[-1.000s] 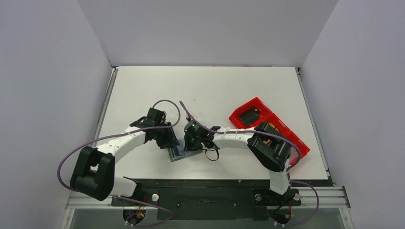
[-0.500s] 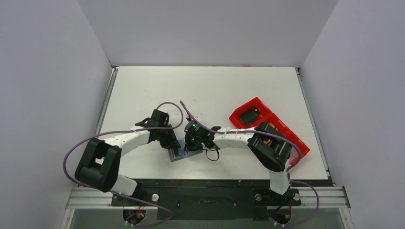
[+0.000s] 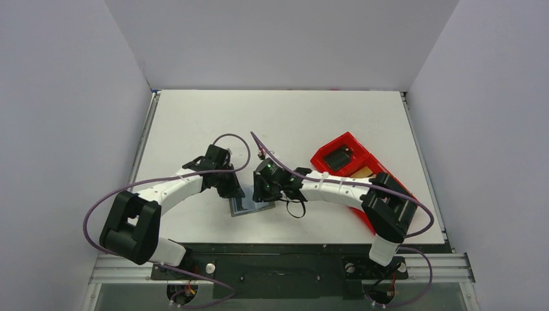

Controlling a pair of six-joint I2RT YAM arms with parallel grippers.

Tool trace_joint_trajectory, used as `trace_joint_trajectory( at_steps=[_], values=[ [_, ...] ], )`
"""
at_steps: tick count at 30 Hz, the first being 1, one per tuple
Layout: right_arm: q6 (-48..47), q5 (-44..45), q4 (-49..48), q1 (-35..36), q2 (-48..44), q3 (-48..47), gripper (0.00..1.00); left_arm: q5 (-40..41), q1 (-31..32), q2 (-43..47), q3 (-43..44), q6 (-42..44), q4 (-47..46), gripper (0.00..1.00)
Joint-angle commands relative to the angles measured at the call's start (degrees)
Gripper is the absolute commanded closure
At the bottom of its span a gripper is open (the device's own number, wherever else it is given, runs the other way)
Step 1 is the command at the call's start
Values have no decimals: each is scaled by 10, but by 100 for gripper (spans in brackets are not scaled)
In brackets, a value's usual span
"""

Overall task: Take the credit cards out of the card holder
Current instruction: Remove the credit card from the card holder.

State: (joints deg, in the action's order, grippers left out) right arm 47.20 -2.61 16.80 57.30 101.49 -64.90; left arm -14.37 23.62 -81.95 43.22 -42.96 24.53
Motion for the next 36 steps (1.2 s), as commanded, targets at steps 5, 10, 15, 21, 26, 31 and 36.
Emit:
trace_joint_trajectory(
  at_steps=[5, 10, 15, 21, 26, 31, 36],
  values=[
    [-3, 72, 34, -19, -102, 1, 66, 4, 43, -3, 62, 8, 5, 97],
    [-2, 85, 37, -33, -132, 30, 66, 6, 74, -36, 93, -4, -8, 84],
    [3, 96, 38, -39, -157, 59, 66, -11, 87, -83, 113, -18, -34, 75],
    [7, 104, 40, -39, -171, 78, 66, -23, 95, -119, 127, -23, -54, 66],
    [8, 102, 40, -39, -169, 77, 66, -30, 95, -122, 140, -21, -60, 54],
    [6, 96, 42, -34, -158, 63, 66, -21, 89, -104, 152, -14, -38, 52],
    [2, 89, 43, -18, -141, 37, 66, -20, 74, -77, 142, -3, -23, 50]
  ],
)
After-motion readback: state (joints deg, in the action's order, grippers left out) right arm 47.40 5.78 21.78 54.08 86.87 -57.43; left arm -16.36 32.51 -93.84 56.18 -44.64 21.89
